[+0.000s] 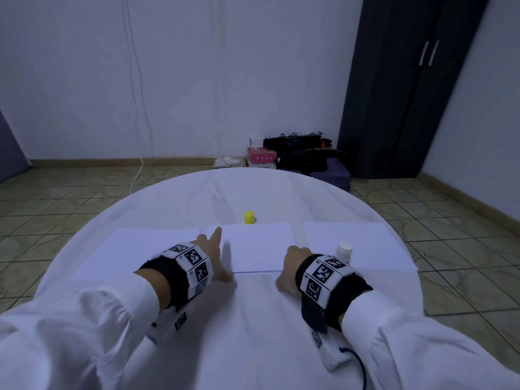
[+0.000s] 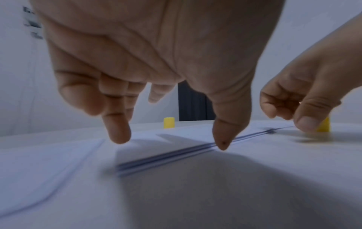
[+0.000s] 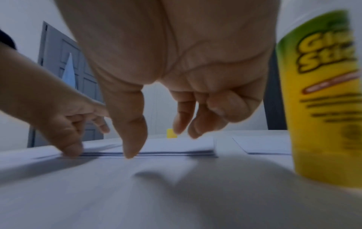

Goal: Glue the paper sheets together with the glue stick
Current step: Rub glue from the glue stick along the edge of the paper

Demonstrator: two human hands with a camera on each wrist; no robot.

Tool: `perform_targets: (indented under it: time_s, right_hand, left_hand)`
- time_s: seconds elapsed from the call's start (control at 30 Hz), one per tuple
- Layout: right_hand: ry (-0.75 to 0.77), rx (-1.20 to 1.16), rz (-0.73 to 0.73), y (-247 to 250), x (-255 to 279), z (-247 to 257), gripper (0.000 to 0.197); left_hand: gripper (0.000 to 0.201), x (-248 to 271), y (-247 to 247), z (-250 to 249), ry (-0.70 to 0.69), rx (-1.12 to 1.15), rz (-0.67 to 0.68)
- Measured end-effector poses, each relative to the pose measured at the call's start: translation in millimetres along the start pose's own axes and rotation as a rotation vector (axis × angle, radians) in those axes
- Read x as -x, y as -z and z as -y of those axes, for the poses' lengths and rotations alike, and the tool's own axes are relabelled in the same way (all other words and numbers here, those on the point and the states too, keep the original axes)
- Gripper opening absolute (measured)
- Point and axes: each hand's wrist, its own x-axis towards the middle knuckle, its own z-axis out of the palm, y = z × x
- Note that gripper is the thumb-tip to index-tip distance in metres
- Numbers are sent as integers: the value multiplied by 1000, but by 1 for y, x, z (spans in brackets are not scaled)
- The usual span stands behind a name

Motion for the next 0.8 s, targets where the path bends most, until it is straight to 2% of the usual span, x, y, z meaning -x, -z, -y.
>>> perform_targets:
  time_s: [0.03, 0.1, 0.23, 0.33, 0.4, 0.47, 0.57, 0.67, 0.73, 0.8]
  right_hand:
    - [28, 10, 49, 0, 7, -1, 11]
    - [64, 55, 114, -4, 19, -9, 25]
    - [91, 142, 196, -21, 34, -40, 35]
    - [44, 138, 252, -24, 39, -75, 35]
    - [-19, 105, 276, -20, 40, -100, 29]
    - [-89, 87, 247, -13, 37, -126, 26]
    - [-215, 23, 103, -2, 23, -155, 25]
    - [-274, -54, -27, 5, 7, -175, 40]
    - [-240, -9, 38, 9, -4, -182, 54]
    - [-198, 41, 159, 14, -10, -181, 57]
  left_hand:
    - [120, 3, 2, -6, -29, -12, -13]
    - [114, 8, 6, -23, -91, -29, -33]
    - [94, 10, 15, -67, -211, -67, -49]
    - [80, -5, 21, -103, -292, -101, -59]
    - [78, -21, 25, -125, -329, -131, -38]
    - [77, -37, 30, -145, -363, -155, -6]
    - [74, -60, 40, -173, -384, -178, 15]
    - [74, -76, 40, -194, -381, -216, 16]
    - [77, -84, 32, -205, -357, -253, 10]
    - [84, -91, 22, -212, -330, -257, -9]
